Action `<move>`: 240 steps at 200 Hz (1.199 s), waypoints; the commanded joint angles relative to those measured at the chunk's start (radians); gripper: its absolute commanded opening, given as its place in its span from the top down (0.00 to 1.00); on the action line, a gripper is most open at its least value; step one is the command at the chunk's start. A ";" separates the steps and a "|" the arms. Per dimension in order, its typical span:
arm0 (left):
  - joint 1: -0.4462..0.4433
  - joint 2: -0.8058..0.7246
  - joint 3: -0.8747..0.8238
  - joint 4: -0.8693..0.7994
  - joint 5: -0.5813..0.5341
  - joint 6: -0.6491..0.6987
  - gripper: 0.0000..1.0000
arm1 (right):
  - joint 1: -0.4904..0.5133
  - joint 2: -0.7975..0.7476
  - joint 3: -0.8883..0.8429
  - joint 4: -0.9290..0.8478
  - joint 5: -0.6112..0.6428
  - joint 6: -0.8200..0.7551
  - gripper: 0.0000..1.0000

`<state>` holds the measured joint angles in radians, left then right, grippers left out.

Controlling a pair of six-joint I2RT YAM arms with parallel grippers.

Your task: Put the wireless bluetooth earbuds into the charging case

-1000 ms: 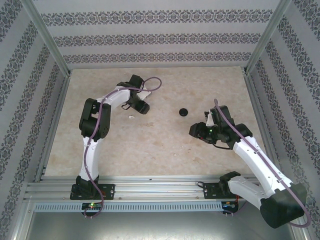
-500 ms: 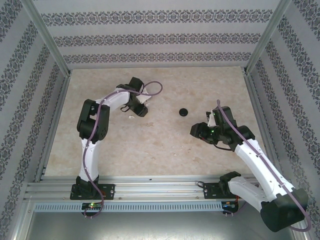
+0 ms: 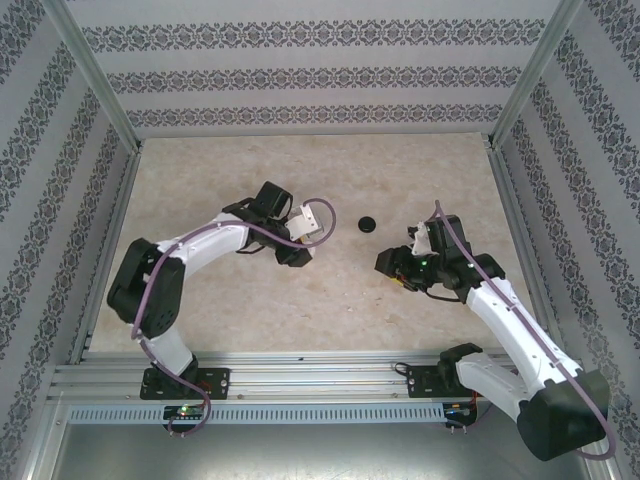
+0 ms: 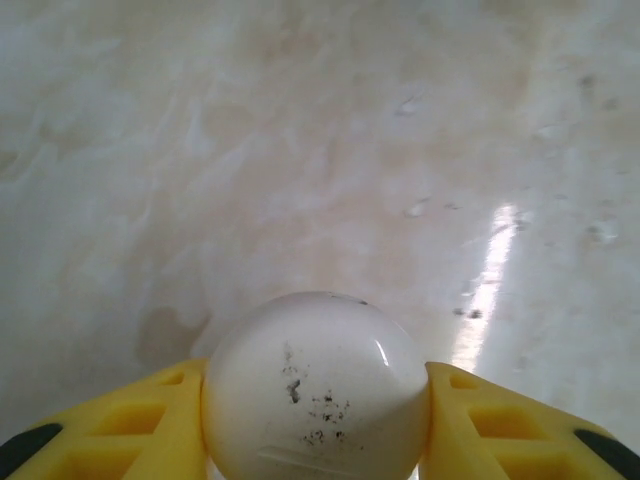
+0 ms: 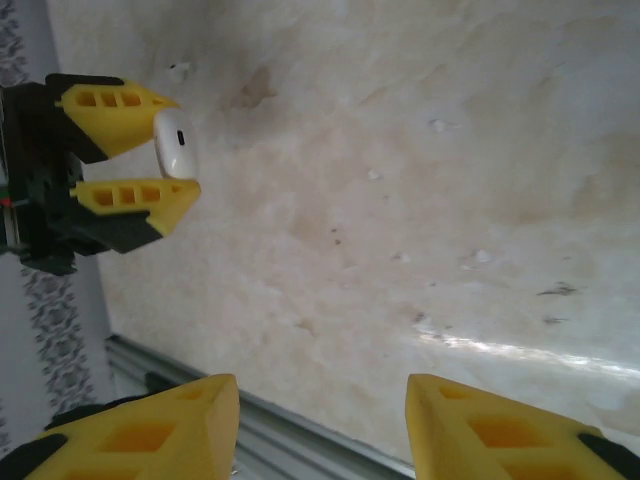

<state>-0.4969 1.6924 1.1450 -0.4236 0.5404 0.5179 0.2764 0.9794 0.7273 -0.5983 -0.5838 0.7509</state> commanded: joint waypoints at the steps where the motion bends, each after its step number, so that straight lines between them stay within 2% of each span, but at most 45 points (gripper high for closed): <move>1: -0.025 -0.090 -0.090 0.182 0.154 0.026 0.64 | -0.003 0.033 -0.014 0.144 -0.152 0.078 0.53; 37: -0.056 -0.171 -0.147 0.255 0.203 -0.007 0.66 | 0.057 0.100 0.041 0.197 -0.209 0.090 0.52; 95: -0.104 -0.197 -0.154 0.298 0.228 -0.054 0.66 | 0.145 0.205 0.138 0.233 -0.221 0.087 0.51; 195: -0.141 -0.198 -0.138 0.285 0.218 -0.056 0.66 | 0.191 0.367 0.228 0.223 -0.224 0.048 0.52; 240: -0.142 -0.206 -0.137 0.287 0.216 -0.056 0.66 | 0.204 0.401 0.238 0.231 -0.250 0.043 0.67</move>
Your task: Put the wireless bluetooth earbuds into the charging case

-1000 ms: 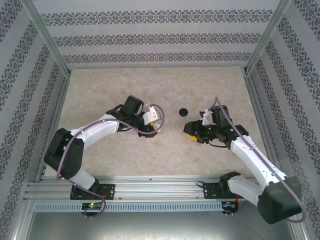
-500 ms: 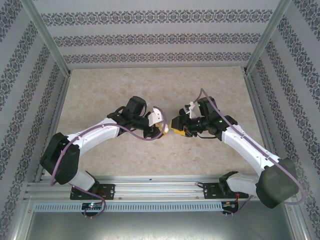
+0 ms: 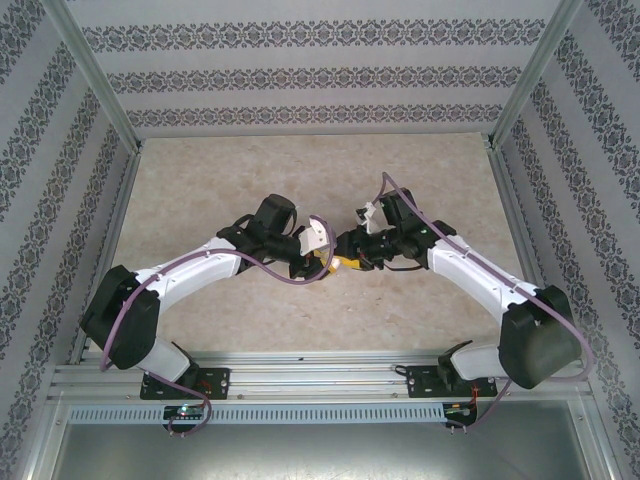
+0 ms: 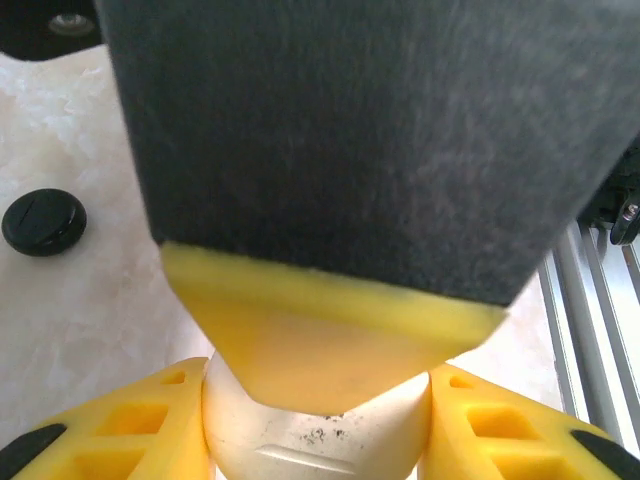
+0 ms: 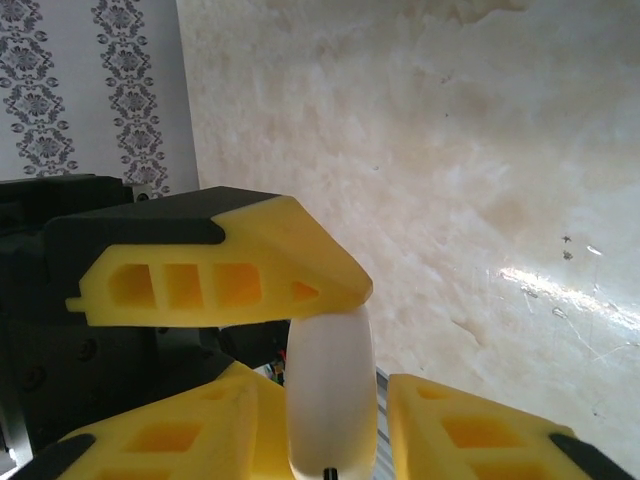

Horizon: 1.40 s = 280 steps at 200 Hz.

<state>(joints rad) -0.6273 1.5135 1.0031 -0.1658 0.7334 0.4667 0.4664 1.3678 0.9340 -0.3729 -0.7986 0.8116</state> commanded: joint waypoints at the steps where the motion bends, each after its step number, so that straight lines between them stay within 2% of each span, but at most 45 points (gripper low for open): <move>1: -0.012 -0.026 0.005 0.029 0.022 -0.004 0.66 | 0.014 0.013 0.032 0.006 -0.035 -0.018 0.67; 24: -0.012 -0.026 0.008 0.034 0.015 -0.003 0.66 | 0.019 0.024 0.034 0.011 -0.051 -0.017 0.72; 62: -0.011 -0.022 0.014 0.040 0.004 0.003 0.63 | 0.025 0.045 0.036 0.006 -0.072 -0.023 0.74; 87: -0.012 -0.019 0.026 0.030 -0.003 0.011 0.61 | 0.025 0.061 0.043 0.011 -0.077 -0.023 0.82; 102: -0.011 -0.021 0.029 0.022 -0.019 0.015 0.58 | 0.023 0.064 0.054 0.008 -0.075 -0.022 0.85; 118: -0.011 -0.029 0.026 0.028 -0.045 0.012 0.49 | 0.019 0.054 0.056 0.017 -0.053 -0.013 0.86; 133: -0.011 -0.038 0.027 0.029 -0.094 -0.012 0.40 | 0.010 0.034 0.038 0.052 -0.024 0.012 0.87; 152: -0.009 -0.064 0.021 0.049 -0.173 -0.067 0.35 | -0.007 0.001 -0.009 0.142 0.014 0.071 0.88; 183: -0.001 -0.135 -0.016 0.129 -0.322 -0.255 0.29 | -0.040 -0.046 -0.093 0.316 0.066 0.167 0.88; 202: 0.003 -0.203 -0.061 0.196 -0.442 -0.434 0.23 | -0.048 -0.069 -0.121 0.415 0.081 0.203 0.87; 223: 0.016 -0.279 -0.136 0.265 -0.528 -0.636 0.23 | -0.048 -0.075 -0.115 0.467 0.095 0.228 0.87; 238: 0.041 -0.315 -0.186 0.299 -0.520 -0.811 0.26 | -0.045 -0.072 -0.114 0.528 0.099 0.261 0.87; 280: 0.070 -0.287 -0.236 0.502 -0.337 -1.176 0.32 | -0.026 -0.065 -0.148 0.715 0.151 0.340 0.87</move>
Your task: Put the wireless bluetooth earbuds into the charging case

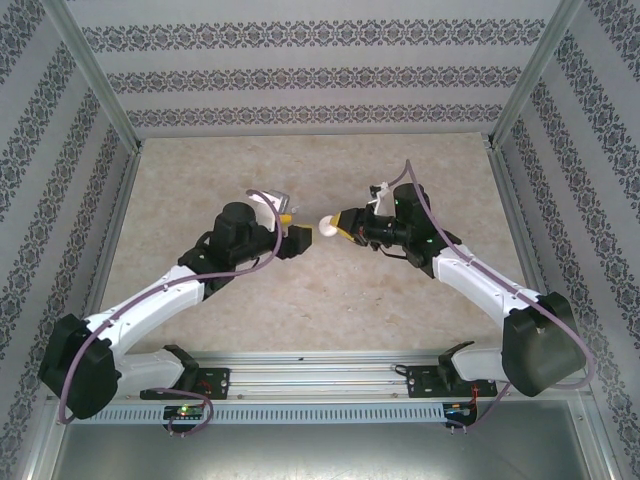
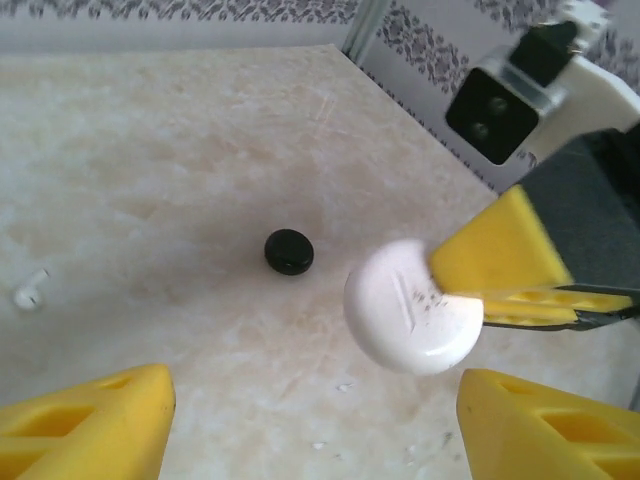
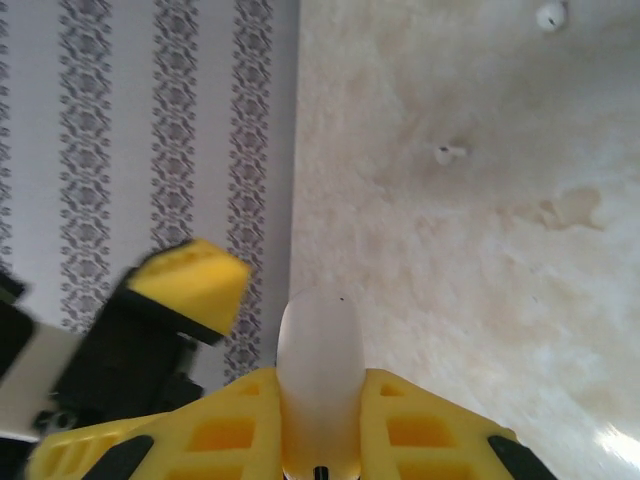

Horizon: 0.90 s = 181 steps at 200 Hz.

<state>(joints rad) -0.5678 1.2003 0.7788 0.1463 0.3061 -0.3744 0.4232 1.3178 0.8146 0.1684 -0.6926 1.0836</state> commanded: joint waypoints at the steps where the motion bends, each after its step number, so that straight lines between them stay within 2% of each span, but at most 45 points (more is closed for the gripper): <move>1: 0.011 0.028 -0.012 0.195 0.092 -0.343 0.32 | 0.018 -0.014 -0.029 0.178 0.046 0.070 0.87; 20: 0.016 0.080 -0.009 0.293 0.126 -0.520 0.39 | 0.034 0.003 -0.044 0.253 0.056 0.110 0.87; 43: 0.015 0.148 -0.019 0.457 0.155 -0.626 0.41 | 0.049 0.032 -0.054 0.337 0.057 0.162 0.87; 96: 0.015 0.168 -0.038 0.536 0.097 -0.674 0.46 | 0.061 0.039 -0.070 0.398 0.069 0.203 0.87; 130: 0.015 0.180 -0.072 0.696 0.078 -0.737 0.64 | 0.060 0.028 -0.096 0.432 0.088 0.233 0.87; 162: 0.014 0.165 -0.042 0.646 0.085 -0.711 0.70 | 0.064 0.027 -0.098 0.466 0.096 0.250 0.87; 181: 0.013 0.153 -0.031 0.625 0.089 -0.699 0.78 | 0.068 0.027 -0.098 0.465 0.095 0.247 0.87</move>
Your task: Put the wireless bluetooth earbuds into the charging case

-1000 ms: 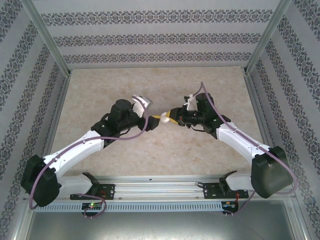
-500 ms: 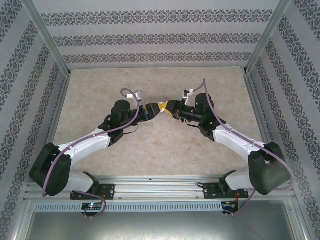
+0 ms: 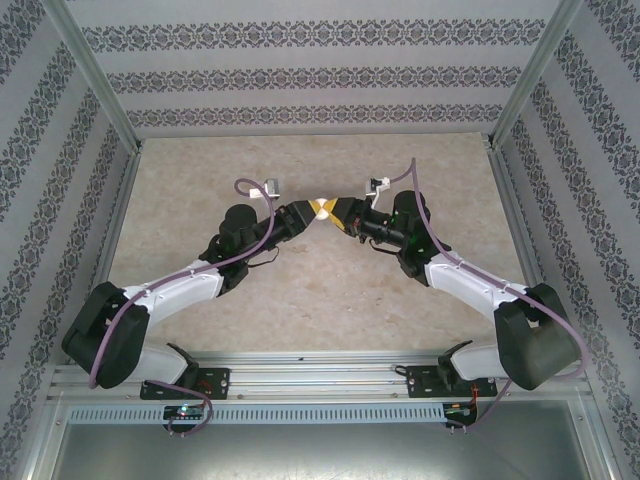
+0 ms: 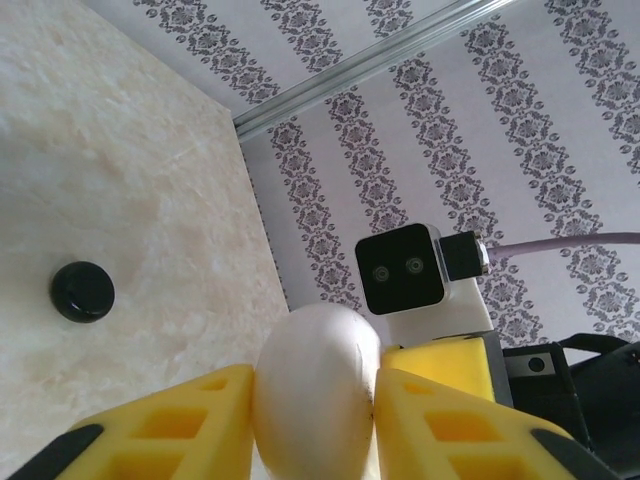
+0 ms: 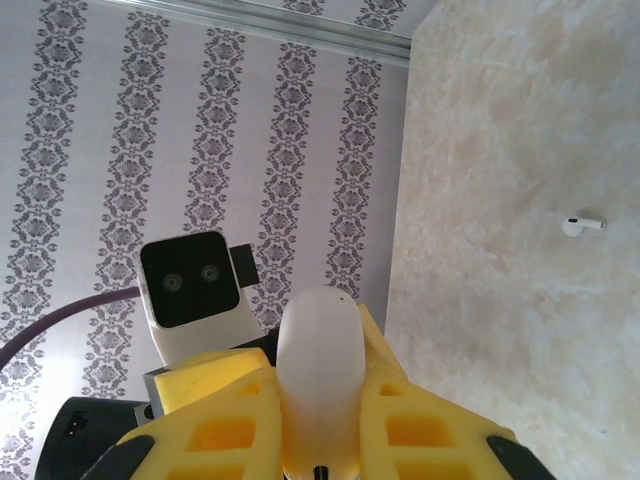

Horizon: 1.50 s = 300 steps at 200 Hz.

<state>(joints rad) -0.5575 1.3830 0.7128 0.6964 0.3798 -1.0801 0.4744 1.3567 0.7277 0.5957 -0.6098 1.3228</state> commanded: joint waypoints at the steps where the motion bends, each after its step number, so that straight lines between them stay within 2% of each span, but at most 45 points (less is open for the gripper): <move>1: 0.003 -0.030 0.036 0.073 0.016 0.008 0.78 | 0.016 -0.013 -0.011 0.037 0.012 0.007 0.87; 30: 0.002 -0.054 0.043 0.050 0.026 0.042 0.90 | 0.017 -0.024 -0.016 0.016 0.013 -0.025 0.86; 61: 0.002 -0.079 0.047 0.049 0.048 0.081 0.95 | 0.018 -0.041 -0.015 -0.006 0.005 -0.059 0.84; 104: 0.006 -0.135 0.046 -0.006 0.096 0.210 0.97 | -0.007 -0.119 0.008 -0.121 -0.023 -0.177 0.61; 124: 0.014 -0.164 0.027 -0.043 0.138 0.277 0.97 | -0.066 -0.213 0.038 -0.296 -0.075 -0.307 0.55; 146: 0.023 -0.184 0.008 -0.061 0.186 0.331 0.97 | -0.131 -0.319 0.105 -0.567 -0.093 -0.498 0.52; 160: 0.029 -0.178 0.020 -0.081 0.245 0.364 0.96 | -0.160 -0.349 0.140 -0.660 -0.113 -0.575 0.51; 187: 0.033 -0.154 0.070 -0.132 0.358 0.437 0.97 | -0.190 -0.321 0.213 -0.757 -0.243 -0.664 0.48; 216: 0.038 -0.143 0.142 -0.226 0.454 0.520 0.97 | -0.171 -0.242 0.313 -0.877 -0.402 -0.755 0.43; 241: 0.046 -0.127 0.177 -0.238 0.528 0.520 0.97 | -0.120 -0.216 0.380 -1.009 -0.401 -0.866 0.39; 300: 0.049 -0.104 0.218 -0.266 0.601 0.503 0.97 | -0.056 -0.177 0.405 -0.995 -0.425 -0.871 0.41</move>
<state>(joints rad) -0.5213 1.2713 0.8928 0.4614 0.9157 -0.6018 0.4000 1.1625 1.0985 -0.3824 -0.9936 0.4934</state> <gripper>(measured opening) 0.074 0.604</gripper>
